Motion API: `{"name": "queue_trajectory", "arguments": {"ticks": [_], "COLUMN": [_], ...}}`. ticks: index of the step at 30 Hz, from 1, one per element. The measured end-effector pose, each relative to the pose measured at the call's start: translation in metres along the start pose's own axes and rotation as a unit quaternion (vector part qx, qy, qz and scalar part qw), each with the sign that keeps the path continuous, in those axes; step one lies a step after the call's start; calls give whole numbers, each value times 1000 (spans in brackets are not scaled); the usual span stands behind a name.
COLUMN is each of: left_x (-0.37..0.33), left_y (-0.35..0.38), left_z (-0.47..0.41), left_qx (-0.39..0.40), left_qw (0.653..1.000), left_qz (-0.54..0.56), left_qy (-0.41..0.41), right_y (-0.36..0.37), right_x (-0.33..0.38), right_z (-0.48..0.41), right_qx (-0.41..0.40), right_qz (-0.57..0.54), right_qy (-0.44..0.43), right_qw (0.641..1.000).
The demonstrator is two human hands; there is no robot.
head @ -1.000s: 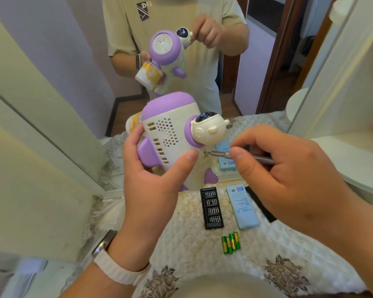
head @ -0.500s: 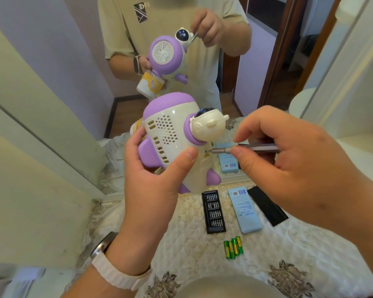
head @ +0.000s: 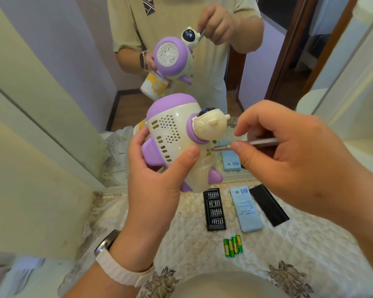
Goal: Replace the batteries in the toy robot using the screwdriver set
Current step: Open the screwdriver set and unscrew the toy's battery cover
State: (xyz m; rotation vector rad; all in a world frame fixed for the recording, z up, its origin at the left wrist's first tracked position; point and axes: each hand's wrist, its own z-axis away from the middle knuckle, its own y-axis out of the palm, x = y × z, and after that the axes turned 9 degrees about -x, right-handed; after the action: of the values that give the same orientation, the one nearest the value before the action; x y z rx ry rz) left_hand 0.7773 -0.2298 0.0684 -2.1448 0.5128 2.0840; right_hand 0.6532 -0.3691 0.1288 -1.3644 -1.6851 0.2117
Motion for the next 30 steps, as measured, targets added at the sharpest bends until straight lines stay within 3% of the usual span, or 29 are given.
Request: {"name": "queue_trajectory", "arguments": {"ticks": [9, 17, 24, 30], "left_x": [2, 3, 1, 3], "left_y": [-4, -8, -13, -16], "left_z": [0, -4, -5, -4], "left_qx": [-6, -9, -11, -16], "left_qw": [1000, 1000, 1000, 1000], "left_qz": [1, -15, -10, -2], "left_qy": [-10, -17, -18, -18], "right_y": [6, 4, 7, 9], "right_x": [2, 5, 10, 10], "right_z": [-5, -7, -10, -9], "right_qx": [-5, 13, 22, 10], "right_qz": [73, 26, 112, 19], "right_qy": [-20, -21, -38, -28], "right_qw": [997, 999, 993, 999]}}
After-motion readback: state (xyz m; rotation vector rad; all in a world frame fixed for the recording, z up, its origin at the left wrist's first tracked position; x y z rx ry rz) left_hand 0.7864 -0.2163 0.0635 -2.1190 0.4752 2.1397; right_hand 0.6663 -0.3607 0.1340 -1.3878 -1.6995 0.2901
